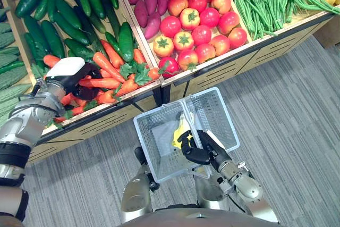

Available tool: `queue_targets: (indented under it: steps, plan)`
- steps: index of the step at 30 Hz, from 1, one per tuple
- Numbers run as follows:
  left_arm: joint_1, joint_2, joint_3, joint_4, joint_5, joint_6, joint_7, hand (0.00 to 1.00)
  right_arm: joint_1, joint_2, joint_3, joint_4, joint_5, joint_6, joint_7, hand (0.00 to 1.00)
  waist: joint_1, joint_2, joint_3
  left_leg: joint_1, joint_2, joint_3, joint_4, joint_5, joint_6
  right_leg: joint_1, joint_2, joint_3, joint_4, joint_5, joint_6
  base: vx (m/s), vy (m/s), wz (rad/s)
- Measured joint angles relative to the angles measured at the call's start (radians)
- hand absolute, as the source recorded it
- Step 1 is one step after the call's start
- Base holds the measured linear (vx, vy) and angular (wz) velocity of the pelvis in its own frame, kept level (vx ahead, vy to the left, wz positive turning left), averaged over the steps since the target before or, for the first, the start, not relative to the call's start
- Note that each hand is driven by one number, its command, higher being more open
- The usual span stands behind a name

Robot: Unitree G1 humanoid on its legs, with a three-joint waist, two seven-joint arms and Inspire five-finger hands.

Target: Pick vegetable in the basket

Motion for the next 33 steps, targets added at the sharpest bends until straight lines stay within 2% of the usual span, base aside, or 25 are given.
queue_targets:
  steps: [5, 12, 19, 21, 33]
  plan:
    - [-0.056, 0.0, -0.016, -0.001, -0.03, 0.004, -0.02, 0.0, 0.01, 0.029, -0.028, 0.0, 0.0, 0.005, 0.001, 0.0, 0.0, 0.002, -0.01, -0.001, -0.006, -0.024, 0.0, 0.004, 0.006, 0.023, -0.007, -0.029, -0.016, 0.0, 0.0, 0.06, -0.02, 0.14]
    - [-0.126, 0.0, -0.022, -0.033, -0.075, 0.006, -0.018, 0.0, 0.029, 0.056, -0.049, 0.0, -0.001, 0.021, 0.003, 0.0, 0.001, 0.01, -0.101, 0.004, -0.012, -0.063, 0.001, 0.005, 0.007, 0.059, -0.013, -0.073, -0.028, -0.012, -0.001, 0.05, -0.019, 0.18]
    - [-0.119, -0.001, -0.025, -0.063, -0.11, 0.007, -0.018, 0.0, 0.098, 0.056, -0.079, 0.0, -0.002, 0.024, 0.004, 0.0, 0.002, 0.046, -0.201, 0.022, -0.011, -0.101, -0.003, 0.004, 0.006, 0.112, -0.013, -0.114, -0.05, -0.017, -0.005, 0.01, -0.015, 0.15]
    - [-0.088, -0.001, -0.023, -0.113, -0.111, 0.006, -0.018, 0.0, 0.13, 0.056, -0.1, 0.0, -0.003, 0.027, 0.002, 0.0, 0.003, 0.055, -0.232, 0.033, -0.014, -0.107, -0.003, 0.004, 0.006, 0.128, -0.016, -0.121, -0.052, -0.018, -0.006, 0.0, -0.005, 0.08]
    - [-0.011, -0.035, -0.025, -0.228, -0.122, 0.0, -0.06, 0.0, 0.191, 0.057, -0.181, 0.002, -0.042, 0.029, 0.011, 0.0, -0.002, 0.073, -0.337, 0.036, -0.01, -0.134, -0.004, 0.004, 0.009, 0.141, -0.019, -0.143, -0.055, -0.019, -0.007, -0.03, -0.007, 0.06]
